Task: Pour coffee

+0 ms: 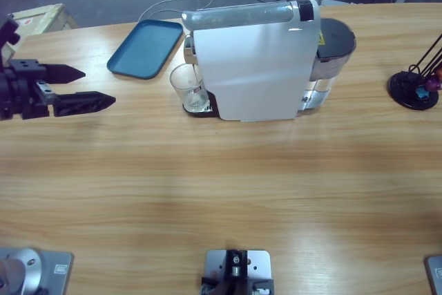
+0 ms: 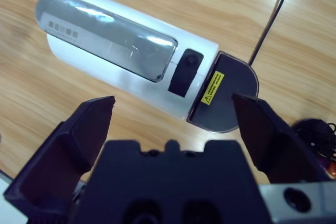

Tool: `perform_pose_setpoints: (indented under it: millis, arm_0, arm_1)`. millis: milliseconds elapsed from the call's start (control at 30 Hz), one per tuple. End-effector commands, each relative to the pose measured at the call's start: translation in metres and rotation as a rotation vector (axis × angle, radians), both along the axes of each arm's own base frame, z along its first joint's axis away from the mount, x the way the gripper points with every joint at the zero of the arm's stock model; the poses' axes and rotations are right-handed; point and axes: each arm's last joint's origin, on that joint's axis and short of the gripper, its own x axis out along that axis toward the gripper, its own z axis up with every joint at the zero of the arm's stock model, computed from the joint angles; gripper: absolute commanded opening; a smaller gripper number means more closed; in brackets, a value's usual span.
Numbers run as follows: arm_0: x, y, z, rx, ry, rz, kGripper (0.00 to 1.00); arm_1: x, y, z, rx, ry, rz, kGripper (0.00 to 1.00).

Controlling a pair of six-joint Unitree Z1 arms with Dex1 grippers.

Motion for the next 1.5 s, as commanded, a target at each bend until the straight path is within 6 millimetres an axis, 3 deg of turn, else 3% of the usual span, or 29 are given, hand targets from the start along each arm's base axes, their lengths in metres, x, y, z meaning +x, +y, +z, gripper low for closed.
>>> perform_pose_setpoints:
  millis: [33, 167, 333, 400, 533, 667, 1233, 1500]
  arm_0:
    - [-0.012, 0.005, -0.006, -0.003, 0.024, 0.004, 0.982]
    - [-0.012, 0.005, -0.006, -0.002, 0.024, 0.002, 0.982]
    - [-0.017, 0.007, -0.005, -0.009, 0.021, -0.009, 0.983]
    - [-0.022, 0.008, -0.006, -0.008, 0.023, -0.016, 0.982]
    - [-0.031, 0.005, -0.011, -0.012, 0.048, -0.05, 0.983]
    - [-0.033, 0.006, -0.011, -0.017, 0.052, -0.045, 0.986]
    - [-0.041, 0.012, -0.018, -0.012, 0.073, -0.03, 0.991]
    - [-0.04, 0.011, -0.017, -0.013, 0.07, -0.029, 0.995]
  arm_1:
    - [-0.022, -0.016, 0.006, -0.003, -0.001, -0.014, 1.0]
    - [-0.05, -0.033, 0.014, 0.003, -0.03, 0.005, 1.0]
    - [-0.116, -0.071, -0.005, -0.004, -0.123, 0.044, 1.0]
    - [-0.137, -0.089, -0.017, 0.036, -0.152, 0.063, 1.0]
    - [-0.16, -0.111, -0.06, 0.034, -0.138, 0.089, 1.0]
    - [-0.165, -0.118, -0.074, 0.015, -0.157, 0.106, 1.0]
    - [-0.148, -0.1, -0.075, -0.041, -0.159, 0.136, 1.0]
    - [-0.151, -0.103, -0.072, -0.037, -0.165, 0.133, 1.0]
